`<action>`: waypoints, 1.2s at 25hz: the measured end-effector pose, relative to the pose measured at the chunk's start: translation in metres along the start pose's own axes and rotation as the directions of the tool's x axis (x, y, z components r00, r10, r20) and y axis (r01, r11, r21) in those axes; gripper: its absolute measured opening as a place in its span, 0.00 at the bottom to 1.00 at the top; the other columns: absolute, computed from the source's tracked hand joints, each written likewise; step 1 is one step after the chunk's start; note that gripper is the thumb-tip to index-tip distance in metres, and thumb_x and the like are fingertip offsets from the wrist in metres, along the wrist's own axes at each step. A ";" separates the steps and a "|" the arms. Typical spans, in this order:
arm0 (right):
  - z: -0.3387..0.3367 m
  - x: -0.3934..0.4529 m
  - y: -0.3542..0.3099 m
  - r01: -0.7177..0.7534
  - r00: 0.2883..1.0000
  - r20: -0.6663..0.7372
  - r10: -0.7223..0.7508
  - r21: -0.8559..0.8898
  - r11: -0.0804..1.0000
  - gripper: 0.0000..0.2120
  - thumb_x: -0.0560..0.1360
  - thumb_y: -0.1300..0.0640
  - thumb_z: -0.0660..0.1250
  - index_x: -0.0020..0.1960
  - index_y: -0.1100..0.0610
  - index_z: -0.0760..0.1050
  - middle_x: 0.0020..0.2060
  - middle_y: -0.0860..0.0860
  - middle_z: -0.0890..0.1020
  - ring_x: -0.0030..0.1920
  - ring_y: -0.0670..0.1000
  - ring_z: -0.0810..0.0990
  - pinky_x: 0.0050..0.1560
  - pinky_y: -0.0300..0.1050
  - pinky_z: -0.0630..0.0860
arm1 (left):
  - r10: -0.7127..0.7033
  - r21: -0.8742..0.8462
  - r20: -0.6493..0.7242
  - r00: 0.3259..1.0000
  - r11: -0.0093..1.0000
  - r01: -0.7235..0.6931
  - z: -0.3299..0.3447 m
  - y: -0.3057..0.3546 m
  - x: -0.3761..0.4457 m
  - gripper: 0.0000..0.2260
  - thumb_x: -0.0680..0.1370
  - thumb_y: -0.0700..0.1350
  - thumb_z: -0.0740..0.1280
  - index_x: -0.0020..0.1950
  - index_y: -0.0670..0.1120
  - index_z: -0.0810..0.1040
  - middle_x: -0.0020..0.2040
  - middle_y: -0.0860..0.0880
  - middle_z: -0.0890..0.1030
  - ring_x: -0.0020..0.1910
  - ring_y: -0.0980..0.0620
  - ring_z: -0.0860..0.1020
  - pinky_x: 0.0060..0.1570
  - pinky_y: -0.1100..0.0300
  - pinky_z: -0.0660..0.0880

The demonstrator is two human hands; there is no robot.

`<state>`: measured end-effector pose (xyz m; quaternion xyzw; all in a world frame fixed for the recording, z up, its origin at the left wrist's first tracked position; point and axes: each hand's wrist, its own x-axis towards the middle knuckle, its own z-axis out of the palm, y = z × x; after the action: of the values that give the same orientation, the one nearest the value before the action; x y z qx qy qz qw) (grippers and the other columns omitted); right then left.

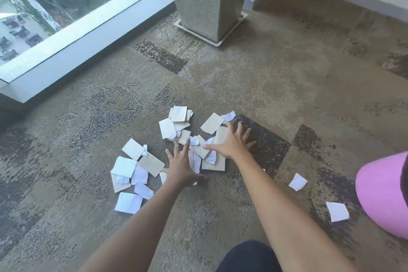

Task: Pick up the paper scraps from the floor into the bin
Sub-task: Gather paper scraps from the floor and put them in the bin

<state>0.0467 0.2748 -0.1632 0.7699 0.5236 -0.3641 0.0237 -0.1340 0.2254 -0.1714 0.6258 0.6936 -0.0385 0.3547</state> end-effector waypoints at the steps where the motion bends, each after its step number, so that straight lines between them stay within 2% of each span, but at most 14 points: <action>1: 0.005 0.000 -0.008 -0.009 1.000 0.007 0.009 -0.004 1.000 0.62 0.53 0.19 0.67 0.78 0.42 0.46 0.79 0.56 0.39 0.77 0.68 0.36 0.69 0.78 0.41 | 0.021 -0.043 -0.012 1.000 0.999 -0.021 -0.005 -0.005 0.000 0.63 0.57 0.59 0.81 0.80 0.56 0.43 0.80 0.42 0.46 0.78 0.37 0.41 0.76 0.39 0.49; 4: 0.027 -0.011 -0.030 0.006 1.000 0.006 -0.006 -0.049 0.999 0.61 0.52 0.16 0.62 0.78 0.42 0.49 0.79 0.56 0.39 0.77 0.68 0.36 0.69 0.78 0.43 | 0.067 -0.141 -0.017 0.998 0.988 -0.068 -0.021 -0.016 0.000 0.63 0.55 0.55 0.83 0.80 0.55 0.46 0.79 0.45 0.58 0.78 0.41 0.54 0.74 0.44 0.60; 6: 0.042 -0.023 -0.041 0.018 1.000 -0.009 -0.019 -0.091 0.996 0.60 0.55 0.18 0.63 0.78 0.44 0.49 0.79 0.57 0.40 0.77 0.68 0.37 0.69 0.77 0.47 | 0.111 -0.145 0.010 0.994 0.984 -0.109 -0.031 -0.025 -0.001 0.64 0.53 0.53 0.84 0.80 0.54 0.48 0.77 0.46 0.63 0.76 0.44 0.61 0.72 0.47 0.64; 9: 0.056 -0.038 -0.053 0.036 0.999 -0.028 -0.040 -0.134 0.990 0.56 0.59 0.23 0.69 0.78 0.46 0.50 0.79 0.57 0.44 0.78 0.67 0.42 0.70 0.75 0.51 | 0.194 -0.154 0.060 0.979 0.971 -0.183 -0.042 -0.039 -0.005 0.63 0.52 0.47 0.84 0.80 0.51 0.51 0.75 0.50 0.67 0.73 0.50 0.66 0.69 0.54 0.67; 11: 0.060 -0.046 -0.058 0.036 0.998 -0.044 -0.043 -0.142 0.989 0.55 0.60 0.26 0.71 0.77 0.46 0.52 0.79 0.56 0.47 0.77 0.66 0.46 0.70 0.72 0.55 | 0.232 -0.119 0.061 0.971 0.967 -0.223 -0.048 -0.049 -0.007 0.60 0.53 0.45 0.84 0.79 0.51 0.54 0.71 0.51 0.71 0.68 0.53 0.70 0.61 0.62 0.69; 13: 0.065 -0.054 -0.062 0.029 0.996 -0.074 -0.040 -0.144 0.989 0.53 0.59 0.29 0.73 0.76 0.46 0.54 0.78 0.55 0.51 0.76 0.63 0.51 0.67 0.66 0.60 | 0.246 -0.102 0.037 0.968 0.965 -0.242 -0.051 -0.054 -0.012 0.58 0.54 0.46 0.84 0.78 0.50 0.57 0.68 0.52 0.73 0.63 0.56 0.71 0.55 0.67 0.66; 15: 0.070 -0.060 -0.064 0.023 0.994 -0.102 -0.037 -0.136 0.990 0.50 0.60 0.32 0.75 0.75 0.46 0.56 0.77 0.53 0.54 0.75 0.62 0.55 0.65 0.62 0.64 | 0.253 -0.094 0.014 0.967 0.963 -0.251 -0.047 -0.054 -0.015 0.56 0.56 0.46 0.84 0.78 0.48 0.59 0.69 0.50 0.74 0.64 0.54 0.73 0.55 0.66 0.67; 18: 0.076 -0.066 -0.068 0.007 0.993 -0.118 -0.014 -0.063 0.998 0.44 0.65 0.38 0.76 0.73 0.48 0.58 0.74 0.54 0.57 0.70 0.61 0.60 0.61 0.59 0.71 | 0.244 -0.094 -0.016 0.970 0.965 -0.245 -0.040 -0.051 -0.019 0.55 0.56 0.44 0.84 0.78 0.47 0.59 0.70 0.46 0.73 0.68 0.48 0.72 0.62 0.59 0.70; 22: 0.084 -0.075 -0.074 0.068 0.992 -0.102 -0.068 -0.009 0.998 0.29 0.71 0.46 0.73 0.68 0.51 0.65 0.69 0.56 0.63 0.66 0.61 0.66 0.54 0.55 0.79 | 0.189 -0.106 -0.076 0.979 0.975 -0.196 -0.038 -0.051 -0.022 0.53 0.56 0.40 0.84 0.77 0.44 0.63 0.68 0.44 0.75 0.66 0.46 0.73 0.63 0.55 0.71; 24: 0.087 -0.081 -0.071 0.143 0.988 -0.064 -0.144 -0.017 0.990 0.24 0.74 0.52 0.71 0.66 0.52 0.67 0.67 0.56 0.66 0.65 0.61 0.68 0.52 0.52 0.78 | 0.181 -0.089 -0.132 0.975 0.977 -0.193 -0.033 -0.051 -0.026 0.44 0.58 0.41 0.83 0.71 0.43 0.70 0.65 0.45 0.77 0.63 0.46 0.75 0.61 0.53 0.73; 27: 0.087 -0.088 -0.059 0.263 0.962 -0.053 -0.266 -0.059 0.963 0.17 0.77 0.54 0.68 0.64 0.54 0.70 0.62 0.56 0.72 0.61 0.60 0.75 0.52 0.53 0.78 | 0.177 -0.026 -0.183 0.967 0.982 -0.184 -0.028 -0.052 -0.036 0.29 0.62 0.43 0.81 0.61 0.44 0.77 0.55 0.47 0.80 0.53 0.45 0.80 0.51 0.52 0.76; 30: 0.076 -0.092 -0.038 0.284 0.959 -0.034 -0.282 0.085 0.955 0.11 0.77 0.57 0.66 0.59 0.54 0.76 0.55 0.56 0.79 0.49 0.56 0.79 0.44 0.48 0.78 | 0.138 0.003 -0.194 0.971 0.990 -0.140 -0.024 -0.051 -0.041 0.23 0.63 0.44 0.81 0.56 0.43 0.82 0.50 0.46 0.80 0.48 0.44 0.80 0.47 0.51 0.76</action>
<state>-0.0428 0.1878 -0.1526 0.6911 0.6118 -0.3787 -0.0687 -0.1921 0.1915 -0.1512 0.6715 0.6796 0.0515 0.2907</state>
